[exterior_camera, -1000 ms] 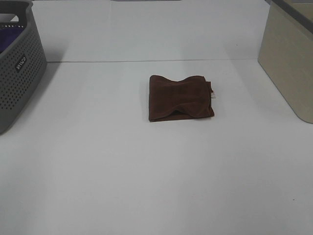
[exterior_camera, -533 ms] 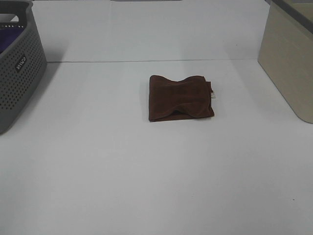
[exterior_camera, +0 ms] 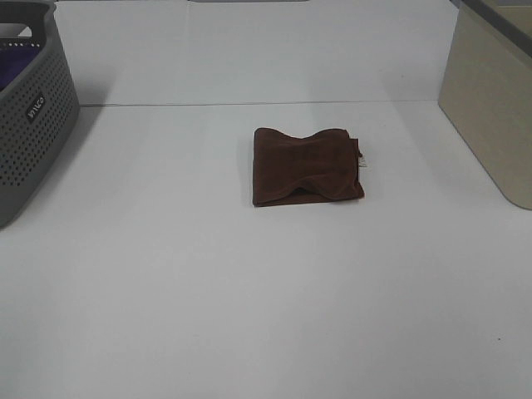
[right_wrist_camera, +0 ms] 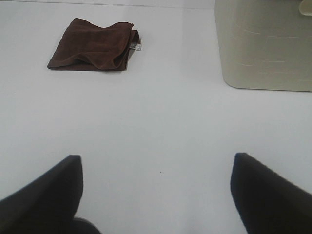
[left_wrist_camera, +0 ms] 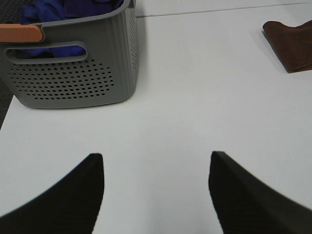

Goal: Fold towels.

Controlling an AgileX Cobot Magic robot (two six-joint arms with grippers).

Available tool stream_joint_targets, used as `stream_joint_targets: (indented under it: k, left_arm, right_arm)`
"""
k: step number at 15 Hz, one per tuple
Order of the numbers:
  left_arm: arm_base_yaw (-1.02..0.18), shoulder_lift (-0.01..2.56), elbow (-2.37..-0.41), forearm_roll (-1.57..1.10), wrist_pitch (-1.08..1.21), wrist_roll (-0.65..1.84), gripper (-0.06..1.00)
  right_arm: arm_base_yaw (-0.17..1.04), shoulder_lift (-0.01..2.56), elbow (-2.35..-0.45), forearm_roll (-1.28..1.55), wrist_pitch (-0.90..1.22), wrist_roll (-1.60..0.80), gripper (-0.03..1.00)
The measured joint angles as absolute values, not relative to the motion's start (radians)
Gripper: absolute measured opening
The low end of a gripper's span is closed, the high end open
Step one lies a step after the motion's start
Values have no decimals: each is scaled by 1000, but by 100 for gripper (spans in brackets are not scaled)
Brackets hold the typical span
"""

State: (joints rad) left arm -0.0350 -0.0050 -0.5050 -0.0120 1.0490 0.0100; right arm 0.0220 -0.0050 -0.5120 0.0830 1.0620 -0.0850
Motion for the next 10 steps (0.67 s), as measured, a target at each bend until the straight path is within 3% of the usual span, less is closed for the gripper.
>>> stream_joint_targets:
  k: [10]
  left_arm:
    - [-35, -5, -505, -12, 1049, 11, 59]
  right_arm:
    - [22, -5, -512, 83, 1062, -85, 80]
